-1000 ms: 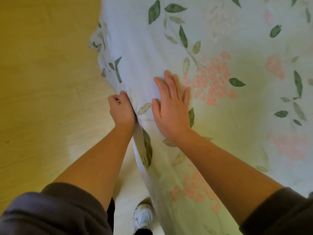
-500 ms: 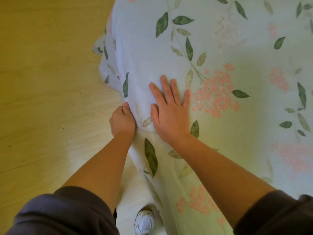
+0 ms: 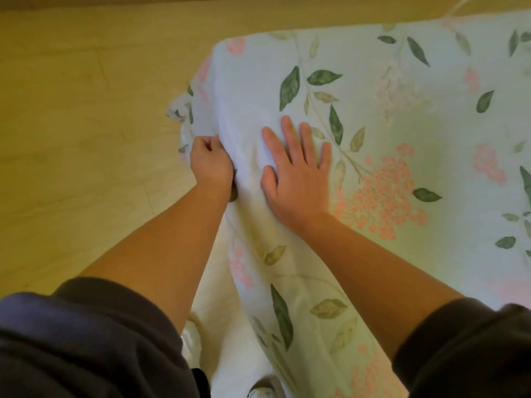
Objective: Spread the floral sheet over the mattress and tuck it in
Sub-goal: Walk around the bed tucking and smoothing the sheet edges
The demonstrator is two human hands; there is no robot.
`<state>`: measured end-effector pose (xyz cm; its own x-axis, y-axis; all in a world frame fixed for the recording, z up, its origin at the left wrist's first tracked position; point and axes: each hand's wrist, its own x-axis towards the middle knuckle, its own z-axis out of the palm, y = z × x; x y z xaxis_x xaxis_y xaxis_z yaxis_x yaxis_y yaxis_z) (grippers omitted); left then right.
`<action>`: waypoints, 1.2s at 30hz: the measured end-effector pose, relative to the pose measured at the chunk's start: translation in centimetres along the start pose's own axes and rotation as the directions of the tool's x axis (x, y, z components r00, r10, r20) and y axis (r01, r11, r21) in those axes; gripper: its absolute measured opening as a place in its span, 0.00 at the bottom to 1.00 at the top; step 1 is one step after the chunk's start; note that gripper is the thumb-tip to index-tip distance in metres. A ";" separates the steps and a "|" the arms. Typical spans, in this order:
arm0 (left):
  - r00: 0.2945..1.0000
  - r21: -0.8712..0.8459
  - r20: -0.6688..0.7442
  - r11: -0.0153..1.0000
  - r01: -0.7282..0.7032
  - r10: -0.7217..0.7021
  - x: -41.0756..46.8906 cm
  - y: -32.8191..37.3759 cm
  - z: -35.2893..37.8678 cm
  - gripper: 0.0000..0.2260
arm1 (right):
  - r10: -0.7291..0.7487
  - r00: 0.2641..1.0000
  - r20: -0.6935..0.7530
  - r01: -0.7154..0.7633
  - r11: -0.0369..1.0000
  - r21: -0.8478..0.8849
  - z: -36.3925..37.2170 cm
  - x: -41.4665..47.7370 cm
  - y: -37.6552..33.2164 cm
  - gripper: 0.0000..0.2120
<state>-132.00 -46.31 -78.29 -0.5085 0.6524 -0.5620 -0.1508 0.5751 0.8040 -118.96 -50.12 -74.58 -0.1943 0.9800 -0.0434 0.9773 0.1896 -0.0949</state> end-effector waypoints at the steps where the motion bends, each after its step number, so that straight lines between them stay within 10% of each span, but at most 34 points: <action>1: 1.000 0.048 -0.013 0.999 -0.016 0.017 0.2 0.2 -0.1 0.12 | 0.005 1.000 -0.004 -0.005 1.000 0.004 0.0 0.1 0.0 0.27; 15: 0.985 0.484 0.164 0.866 -0.125 0.051 3.6 1.9 -3.2 0.08 | 0.031 0.996 0.081 -0.032 1.000 0.002 -1.3 5.1 -1.7 0.27; 19: 0.937 0.520 0.306 0.796 -0.312 0.167 6.6 5.8 -3.1 0.30 | 0.018 0.995 0.098 -0.025 0.998 0.064 -2.4 7.7 -1.2 0.27; 23: 0.840 0.573 0.478 0.633 -0.520 0.257 10.1 8.8 -1.7 0.28 | 0.018 0.999 0.038 -0.023 0.990 0.141 -2.9 12.2 -1.3 0.27; 30: 0.775 0.776 0.630 -0.074 -0.626 0.054 14.6 11.0 -1.2 0.09 | -0.017 1.000 -0.008 0.018 0.976 0.217 -2.6 17.2 -1.2 0.26; 36: 0.793 0.760 0.594 -0.226 -0.609 -0.139 14.4 13.0 0.6 0.12 | -0.046 0.999 0.014 0.043 0.983 0.181 -3.0 17.5 -0.1 0.24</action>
<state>-140.76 -29.13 -76.09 0.1214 0.7300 -0.6726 0.9883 -0.1523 0.0130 -122.15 -32.83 -72.36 -0.2406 0.9692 -0.0524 0.9365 0.2176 -0.2749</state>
